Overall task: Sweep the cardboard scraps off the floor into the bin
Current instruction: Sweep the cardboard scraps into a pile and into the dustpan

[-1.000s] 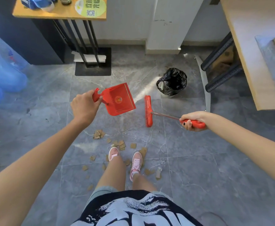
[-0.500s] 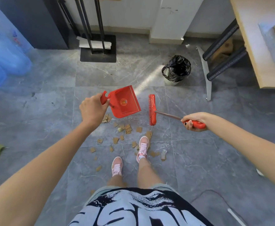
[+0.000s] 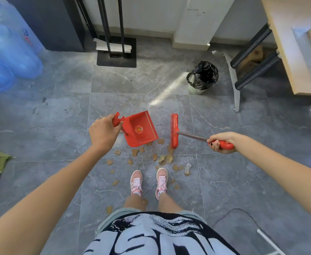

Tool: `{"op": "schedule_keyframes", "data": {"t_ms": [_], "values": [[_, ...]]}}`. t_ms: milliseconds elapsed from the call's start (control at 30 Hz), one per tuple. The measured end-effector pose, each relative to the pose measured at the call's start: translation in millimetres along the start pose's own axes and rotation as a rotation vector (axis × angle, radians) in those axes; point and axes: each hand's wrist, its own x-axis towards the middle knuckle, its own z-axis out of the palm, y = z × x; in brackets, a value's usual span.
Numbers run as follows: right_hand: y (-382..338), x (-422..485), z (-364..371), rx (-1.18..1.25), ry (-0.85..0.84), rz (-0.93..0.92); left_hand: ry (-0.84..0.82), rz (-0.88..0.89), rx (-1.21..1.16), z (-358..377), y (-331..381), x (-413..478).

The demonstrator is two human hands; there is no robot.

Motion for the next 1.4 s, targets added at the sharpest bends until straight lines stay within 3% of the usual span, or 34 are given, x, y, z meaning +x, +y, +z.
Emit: {"op": "schedule_keyframes", "data": {"t_ms": [800, 1133, 1400], "values": [[80, 11, -5, -0.237, 0.252, -0.171, -0.113, -0.173, -0.216, 28, 3, -92], [130, 65, -23, -0.374, 0.294, -0.328, 0.044, -0.256, -0.131, 81, 30, -221], [143, 139, 5, -0.669, 0.256, -0.342, 0.117, -0.304, -0.098, 106, 36, -284]]}}
